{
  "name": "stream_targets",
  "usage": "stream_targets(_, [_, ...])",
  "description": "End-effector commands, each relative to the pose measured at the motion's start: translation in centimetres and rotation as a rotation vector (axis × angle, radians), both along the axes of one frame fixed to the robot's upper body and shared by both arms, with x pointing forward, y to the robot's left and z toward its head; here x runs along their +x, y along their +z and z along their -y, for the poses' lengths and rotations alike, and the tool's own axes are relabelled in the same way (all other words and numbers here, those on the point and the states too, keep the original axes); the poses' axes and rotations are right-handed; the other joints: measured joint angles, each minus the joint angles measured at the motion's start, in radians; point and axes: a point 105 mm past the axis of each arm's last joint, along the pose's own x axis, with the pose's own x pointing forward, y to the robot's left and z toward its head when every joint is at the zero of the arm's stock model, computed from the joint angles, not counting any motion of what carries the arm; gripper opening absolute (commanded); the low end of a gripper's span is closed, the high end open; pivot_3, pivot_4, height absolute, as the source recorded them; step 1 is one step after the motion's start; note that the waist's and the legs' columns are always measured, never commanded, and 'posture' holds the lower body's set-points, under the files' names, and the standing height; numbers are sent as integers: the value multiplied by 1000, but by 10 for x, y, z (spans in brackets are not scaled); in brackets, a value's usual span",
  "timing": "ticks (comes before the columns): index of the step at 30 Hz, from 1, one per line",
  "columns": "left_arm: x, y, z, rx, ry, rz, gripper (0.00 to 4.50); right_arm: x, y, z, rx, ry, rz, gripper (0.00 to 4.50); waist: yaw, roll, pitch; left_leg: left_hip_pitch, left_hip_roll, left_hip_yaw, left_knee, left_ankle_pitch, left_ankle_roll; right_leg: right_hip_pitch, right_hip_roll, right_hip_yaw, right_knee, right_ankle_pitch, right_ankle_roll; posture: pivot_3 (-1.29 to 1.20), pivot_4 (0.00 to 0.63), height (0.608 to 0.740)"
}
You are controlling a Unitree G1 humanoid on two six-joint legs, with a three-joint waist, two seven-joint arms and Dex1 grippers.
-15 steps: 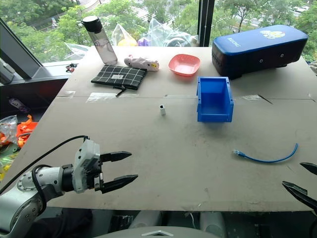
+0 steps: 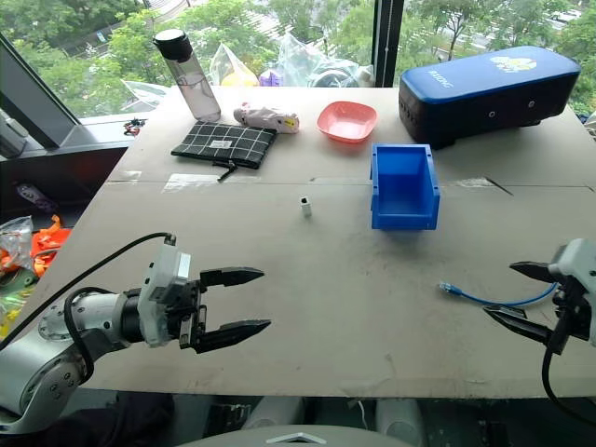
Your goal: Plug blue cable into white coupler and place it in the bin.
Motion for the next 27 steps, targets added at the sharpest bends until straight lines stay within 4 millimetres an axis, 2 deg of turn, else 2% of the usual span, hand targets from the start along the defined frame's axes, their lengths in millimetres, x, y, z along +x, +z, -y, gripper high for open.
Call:
stream_targets(1, [-10,8,15,9,-87,68,4421,8,-19,-11,-67,49,-129,4420,-1,-1,0,0,0,0,0,0,0,0,0,0,0,0,0,0,150,736])
stream_targets(7, [-17,11,23,47,-170,126,4421,36,-47,-21,-162,82,-215,4420,-1,-3,3,-1,0,1,0,0,0,0,0,-2,-1,0,0,0,150,736])
stream_targets(10, [-20,11,25,50,-190,130,4500,53,-60,-19,-206,49,-220,3752,-1,-5,4,-3,0,0,0,2,-4,-2,0,-3,-1,0,0,0,150,736])
stream_targets(12, [-20,11,25,50,-191,130,4500,56,-67,-16,-233,50,-239,2989,-3,-8,2,-3,0,0,1,2,-4,-2,0,-3,-1,0,0,0,150,736])
stream_targets(14, [-21,11,25,50,-189,131,4500,57,-71,-14,-264,56,-247,1822,-4,-9,2,-3,0,-1,1,2,-4,-2,0,-3,-1,0,0,0,150,736])
stream_targets(15, [-21,11,25,51,-188,131,4500,58,-73,-14,-271,58,-248,1553,-3,-10,1,-3,0,-1,1,2,-4,-2,0,-3,-1,0,0,0,150,736])
stream_targets(16, [-21,12,24,50,-183,132,4500,58,-73,-14,-276,63,-247,903,-2,-10,1,-2,0,-1,1,2,-4,-2,0,-3,-1,0,0,0,150,736])
stream_targets(18, [-19,11,22,50,-169,131,4500,56,-72,-16,-289,89,-234,30,-1,-12,0,-2,0,-2,1,2,-4,-1,0,-4,-1,0,0,0,150,736])
stream_targets(22, [-15,11,19,41,-135,124,4500,55,-68,-26,-345,197,-138,30,0,-14,-2,-2,0,-2,1,2,-4,-1,0,-5,-1,0,0,0,150,736])
stream_targets(27, [-2,11,9,-1,-16,88,4500,50,-49,-85,-340,469,41,30,-13,-13,-2,-1,1,-3,0,2,-4,-1,1,-4,0,0,0,0,150,736])
